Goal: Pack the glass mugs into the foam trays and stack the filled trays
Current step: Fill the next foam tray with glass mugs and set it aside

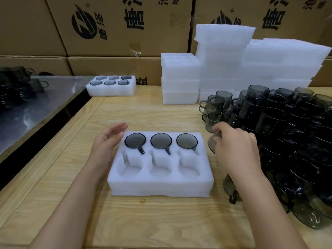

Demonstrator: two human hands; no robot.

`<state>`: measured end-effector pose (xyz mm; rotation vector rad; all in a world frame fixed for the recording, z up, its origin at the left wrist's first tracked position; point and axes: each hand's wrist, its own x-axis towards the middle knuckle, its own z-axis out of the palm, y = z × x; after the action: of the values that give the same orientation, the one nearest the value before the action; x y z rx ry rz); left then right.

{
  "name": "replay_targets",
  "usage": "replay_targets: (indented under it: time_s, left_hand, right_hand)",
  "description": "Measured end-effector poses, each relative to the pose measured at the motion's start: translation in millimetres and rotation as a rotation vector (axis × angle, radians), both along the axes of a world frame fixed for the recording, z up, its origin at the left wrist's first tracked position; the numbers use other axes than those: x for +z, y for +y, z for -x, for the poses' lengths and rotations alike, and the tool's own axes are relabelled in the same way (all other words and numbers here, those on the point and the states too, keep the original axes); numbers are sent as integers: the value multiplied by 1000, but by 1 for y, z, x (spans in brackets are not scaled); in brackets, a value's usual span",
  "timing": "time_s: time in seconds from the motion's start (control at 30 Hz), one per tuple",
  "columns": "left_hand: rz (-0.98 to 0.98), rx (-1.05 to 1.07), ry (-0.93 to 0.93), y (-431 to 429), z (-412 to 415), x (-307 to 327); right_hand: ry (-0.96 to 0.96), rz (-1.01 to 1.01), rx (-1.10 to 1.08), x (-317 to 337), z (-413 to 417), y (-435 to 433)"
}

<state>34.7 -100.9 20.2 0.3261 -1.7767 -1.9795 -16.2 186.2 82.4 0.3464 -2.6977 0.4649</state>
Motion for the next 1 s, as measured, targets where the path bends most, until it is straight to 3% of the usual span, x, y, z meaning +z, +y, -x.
replay_targets:
  time_s: [0.17, 0.33, 0.47, 0.6, 0.67, 0.8, 1.0]
  left_hand:
    - [484, 87, 138, 23, -12, 37]
    - [704, -421, 10, 73, -1, 65]
    - [645, -506, -17, 101, 19, 59]
    - [522, -353, 81, 108, 27, 49]
    - [483, -278, 99, 111, 28, 46]
    - [568, -209, 129, 123, 26, 41]
    - [625, -364, 220, 126, 19, 41]
  right_hand:
    - [53, 245, 255, 7, 1, -18]
    - [235, 300, 453, 4, -8, -29]
    - [257, 371, 535, -9, -8, -27]
    - [292, 499, 322, -18, -10, -30]
    - [211, 631, 201, -21, -12, -34]
    - [-110, 880, 192, -23, -10, -36]
    - [-82, 885, 264, -24, -5, -31]
